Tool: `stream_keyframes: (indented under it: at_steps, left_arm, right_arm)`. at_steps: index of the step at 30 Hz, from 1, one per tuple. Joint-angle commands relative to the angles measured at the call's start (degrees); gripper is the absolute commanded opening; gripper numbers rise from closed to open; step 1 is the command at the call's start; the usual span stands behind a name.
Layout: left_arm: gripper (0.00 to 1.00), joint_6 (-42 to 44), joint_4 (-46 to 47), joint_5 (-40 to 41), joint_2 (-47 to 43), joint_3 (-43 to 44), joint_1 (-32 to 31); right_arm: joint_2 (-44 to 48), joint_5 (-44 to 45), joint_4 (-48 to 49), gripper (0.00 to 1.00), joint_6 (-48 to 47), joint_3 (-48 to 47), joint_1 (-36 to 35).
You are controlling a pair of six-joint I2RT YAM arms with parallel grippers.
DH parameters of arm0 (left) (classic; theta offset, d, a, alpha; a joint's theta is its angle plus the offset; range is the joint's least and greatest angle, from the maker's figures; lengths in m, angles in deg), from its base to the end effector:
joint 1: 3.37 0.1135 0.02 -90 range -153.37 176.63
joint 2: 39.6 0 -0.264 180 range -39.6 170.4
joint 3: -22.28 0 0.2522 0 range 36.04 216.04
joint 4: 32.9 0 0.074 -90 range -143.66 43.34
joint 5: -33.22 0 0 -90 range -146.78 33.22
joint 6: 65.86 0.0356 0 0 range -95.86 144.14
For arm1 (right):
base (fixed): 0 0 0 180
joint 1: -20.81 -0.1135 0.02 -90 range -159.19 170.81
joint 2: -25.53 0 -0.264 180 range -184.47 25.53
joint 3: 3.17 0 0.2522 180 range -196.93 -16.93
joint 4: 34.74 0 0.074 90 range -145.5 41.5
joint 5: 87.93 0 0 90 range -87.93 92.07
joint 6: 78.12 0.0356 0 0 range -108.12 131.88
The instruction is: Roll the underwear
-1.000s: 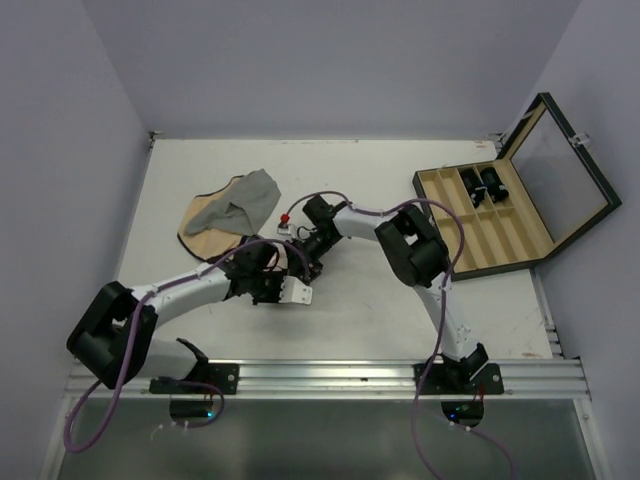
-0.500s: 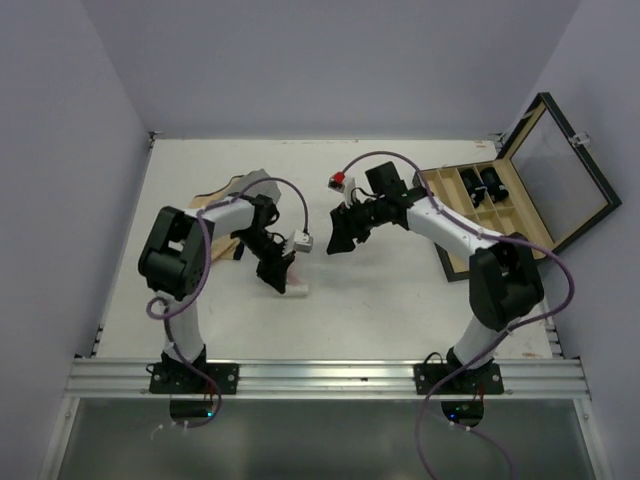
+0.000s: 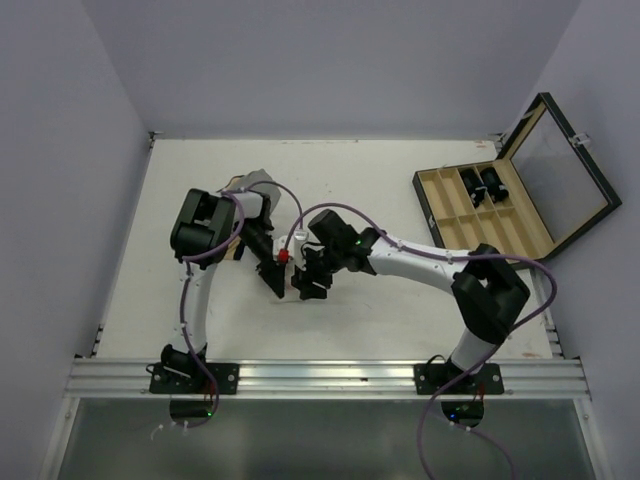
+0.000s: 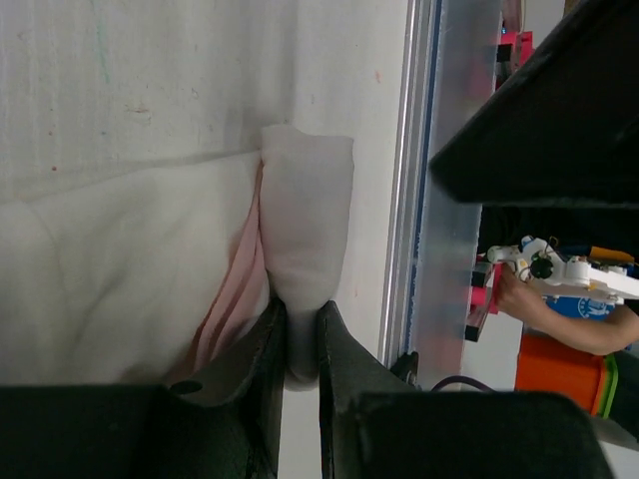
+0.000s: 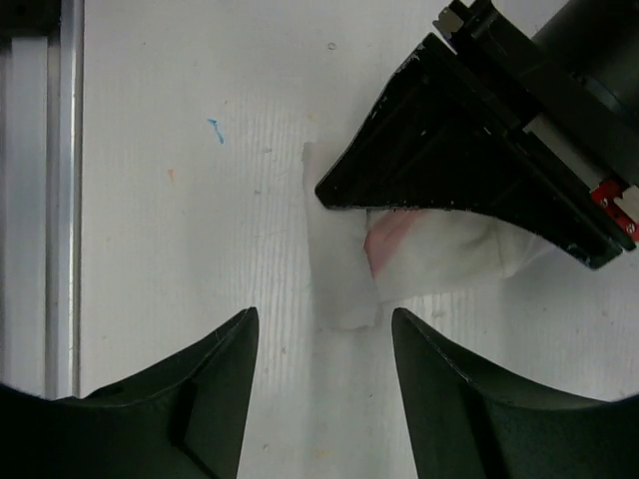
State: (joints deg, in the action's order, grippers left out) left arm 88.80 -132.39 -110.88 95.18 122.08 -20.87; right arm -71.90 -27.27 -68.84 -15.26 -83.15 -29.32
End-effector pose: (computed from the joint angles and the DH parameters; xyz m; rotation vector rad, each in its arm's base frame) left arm 0.3214 -0.1316 0.0886 -1.1900 -2.1215 1.5037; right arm 0.2174 0.2875 0.2174 -1.7173 1.7876 0.8048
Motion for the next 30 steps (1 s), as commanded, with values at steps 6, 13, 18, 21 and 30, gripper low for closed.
stream_keyframes:
  at_steps: [6,13,18,21,30]
  left_arm:
    - [0.08,5.03,10.50,10.07,3.91,0.27,-0.35]
    - [0.10,4.51,11.82,9.90,3.21,-0.52,-0.43]
    - [0.18,4.15,13.05,8.67,-0.82,-1.84,-0.26]
    - [0.25,4.33,12.96,6.30,-7.14,-3.07,0.27]
    - [0.43,-10.40,32.97,-3.46,-41.41,-15.51,14.39]
  right_arm:
    - [-6.01,1.13,11.37,0.60,-8.20,0.74,-3.22]
    - [-12.43,0.43,10.85,0.40,-8.19,-0.67,-4.19]
    - [-13.49,-2.03,7.86,0.00,-7.41,-0.41,-4.19]
    - [-13.40,-4.05,4.71,0.00,-5.39,-0.58,-4.10]
    - [-20.95,-15.02,-6.54,0.00,5.41,-6.10,-1.29]
